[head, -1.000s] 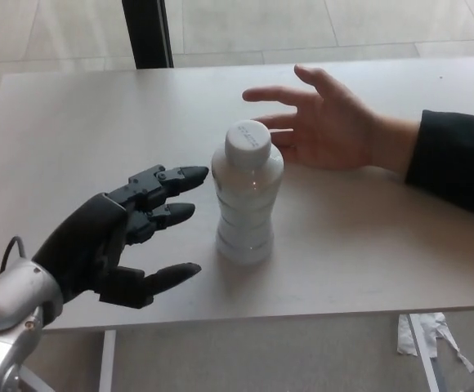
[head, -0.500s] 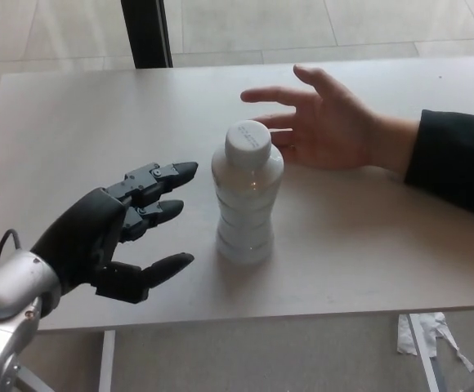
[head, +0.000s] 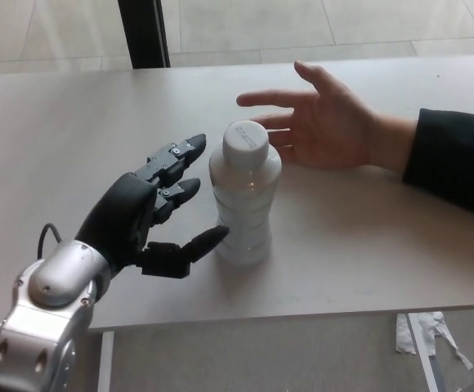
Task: Pick up a bottle and hand it
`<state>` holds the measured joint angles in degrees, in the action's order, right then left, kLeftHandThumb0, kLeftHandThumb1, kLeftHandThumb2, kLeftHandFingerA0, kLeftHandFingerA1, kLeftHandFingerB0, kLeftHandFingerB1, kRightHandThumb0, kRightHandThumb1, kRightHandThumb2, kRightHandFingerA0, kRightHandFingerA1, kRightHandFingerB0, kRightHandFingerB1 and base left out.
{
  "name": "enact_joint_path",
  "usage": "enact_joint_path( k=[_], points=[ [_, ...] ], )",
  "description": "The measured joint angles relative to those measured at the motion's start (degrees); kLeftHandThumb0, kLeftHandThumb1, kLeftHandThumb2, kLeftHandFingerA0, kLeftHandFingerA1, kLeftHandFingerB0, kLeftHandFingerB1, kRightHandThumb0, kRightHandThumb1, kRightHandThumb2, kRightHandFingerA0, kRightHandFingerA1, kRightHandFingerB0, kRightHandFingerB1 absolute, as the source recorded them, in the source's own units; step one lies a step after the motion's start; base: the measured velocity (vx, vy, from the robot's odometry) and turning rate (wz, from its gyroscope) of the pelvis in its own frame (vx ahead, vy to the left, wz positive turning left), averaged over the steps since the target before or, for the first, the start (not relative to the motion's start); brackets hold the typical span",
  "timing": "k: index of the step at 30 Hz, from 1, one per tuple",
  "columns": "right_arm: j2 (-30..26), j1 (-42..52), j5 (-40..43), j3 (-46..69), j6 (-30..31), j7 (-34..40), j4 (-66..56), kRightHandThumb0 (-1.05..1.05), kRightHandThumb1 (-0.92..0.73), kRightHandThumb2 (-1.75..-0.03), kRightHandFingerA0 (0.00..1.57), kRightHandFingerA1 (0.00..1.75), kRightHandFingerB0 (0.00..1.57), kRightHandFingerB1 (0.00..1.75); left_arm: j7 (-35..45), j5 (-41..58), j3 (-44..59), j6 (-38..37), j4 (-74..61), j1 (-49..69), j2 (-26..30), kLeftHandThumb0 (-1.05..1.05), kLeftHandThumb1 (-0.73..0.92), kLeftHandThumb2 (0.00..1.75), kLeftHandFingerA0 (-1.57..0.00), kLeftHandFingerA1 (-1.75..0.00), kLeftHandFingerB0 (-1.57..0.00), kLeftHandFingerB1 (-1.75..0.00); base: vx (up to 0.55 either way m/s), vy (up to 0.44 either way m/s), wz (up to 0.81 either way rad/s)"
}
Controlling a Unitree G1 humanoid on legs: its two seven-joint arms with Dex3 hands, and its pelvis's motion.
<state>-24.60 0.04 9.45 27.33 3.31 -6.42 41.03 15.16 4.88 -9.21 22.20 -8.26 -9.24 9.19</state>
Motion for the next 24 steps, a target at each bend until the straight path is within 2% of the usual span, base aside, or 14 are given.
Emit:
enact_joint_path(
  k=[1,2,4,6,7,8,11,12,13,14,15,21,23,24],
  points=[
    [0.00,-0.05,0.01,-0.01,0.13,0.00,-0.29,-0.82,-0.51,-0.60,1.09,1.62,0.42,0.68,-0.39,-0.29,-0.32,0.03,0.23,0.00,-0.46,-0.77,0.42,0.89,0.00,-0.28,-0.06,-0.07,0.00,0.000,0.00],
    [0.00,-0.14,0.01,-0.03,0.27,0.00,-0.60,-0.84,-0.40,-0.84,1.18,1.47,0.42,0.69,-0.77,-0.56,-0.69,0.07,0.54,0.00,-0.87,-0.78,0.43,0.89,-0.01,-0.29,-0.08,-0.07,0.00,0.000,0.00],
    [0.00,-0.48,0.01,-0.03,0.37,0.07,-0.42,-0.84,-0.40,-0.84,1.18,1.47,0.42,0.69,-1.57,-1.20,-1.52,0.17,1.23,0.12,-1.82,-0.78,0.43,0.89,-0.01,-0.29,-0.08,-0.07,0.00,0.000,0.00],
    [0.00,-0.99,0.00,-0.04,0.41,0.13,0.17,-0.81,-0.50,-0.60,1.02,1.55,0.44,0.68,-2.07,-1.68,-2.24,0.23,1.69,0.42,-2.58,-0.82,0.46,0.91,-0.02,-0.24,-0.10,-0.04,0.00,0.000,0.00],
    [0.00,-1.15,0.01,-0.05,0.39,0.13,0.46,-0.79,-0.41,-0.85,1.19,1.41,0.38,0.66,-2.27,-1.85,-2.53,0.26,1.74,0.51,-2.69,-0.85,0.47,0.92,-0.01,-0.25,-0.06,-0.03,0.00,0.000,0.00],
    [0.00,-1.36,0.03,-0.04,0.23,0.08,0.97,-0.75,-0.54,-0.56,1.09,1.02,0.40,0.63,-2.56,-2.29,-3.04,0.28,1.83,0.63,-2.71,-0.84,0.46,0.91,-0.02,-0.24,-0.05,-0.04,0.00,0.000,0.00],
    [0.01,-1.93,0.06,-0.07,-0.86,-0.23,2.43,-0.73,-0.54,-0.57,1.14,0.80,0.40,0.62,-3.52,-3.80,-4.53,0.39,2.09,1.14,-2.70,-0.77,0.41,0.88,0.00,-0.28,-0.02,-0.10,0.00,0.000,0.00],
    [0.02,-2.14,0.03,-0.12,-1.31,-0.23,2.91,-0.74,-0.40,-0.86,1.05,0.84,0.39,0.65,-3.69,-4.05,-4.71,0.39,2.34,1.29,-2.76,-0.77,0.41,0.87,0.00,-0.28,0.00,-0.10,0.00,0.000,0.00],
    [0.02,-2.36,0.00,-0.22,-1.95,-0.24,3.57,-0.74,-0.40,-0.86,1.05,0.84,0.39,0.65,-3.89,-4.27,-4.81,0.38,2.83,1.50,-2.91,-0.77,0.41,0.87,0.00,-0.28,0.00,-0.10,0.00,0.000,0.00],
    [0.02,-2.42,-0.01,-0.29,-2.23,-0.24,3.83,-0.74,-0.54,-0.57,1.09,0.75,0.39,0.60,-4.02,-4.41,-4.86,0.38,3.12,1.61,-2.99,-0.80,0.43,0.88,0.00,-0.27,0.00,-0.08,0.00,0.000,0.00],
    [0.01,-2.59,-0.03,-0.42,-2.75,-0.24,4.27,-0.77,-0.40,-0.82,1.20,1.11,0.39,0.64,-4.24,-4.68,-4.95,0.36,3.71,1.79,-3.13,-0.78,0.43,0.89,-0.03,-0.28,-0.04,-0.09,0.00,0.000,0.00],
    [0.01,-3.08,-0.40,-1.74,-5.00,0.28,6.04,-0.73,-0.53,-0.57,1.13,1.17,0.40,0.63,-7.02,-7.41,-6.08,-0.14,7.09,0.42,-4.99,-0.82,0.44,0.90,0.00,-0.30,0.00,-0.05,0.00,0.000,0.00],
    [0.01,-3.13,-0.47,-2.00,-5.36,0.60,6.29,-0.72,-0.41,-0.86,1.05,0.92,0.38,0.64,-8.44,-8.63,-7.03,-0.41,9.22,-1.31,-6.49,-0.80,0.43,0.90,0.00,-0.32,0.00,-0.08,0.00,0.000,0.00],
    [0.01,-3.12,-0.50,-2.14,-5.59,0.69,6.37,-0.74,-0.54,-0.58,1.13,1.14,0.38,0.62,-9.13,-9.28,-7.59,-0.41,10.12,-2.06,-7.18,-0.79,0.43,0.89,-0.01,-0.38,0.00,-0.08,0.00,0.000,0.00]
  ],
)
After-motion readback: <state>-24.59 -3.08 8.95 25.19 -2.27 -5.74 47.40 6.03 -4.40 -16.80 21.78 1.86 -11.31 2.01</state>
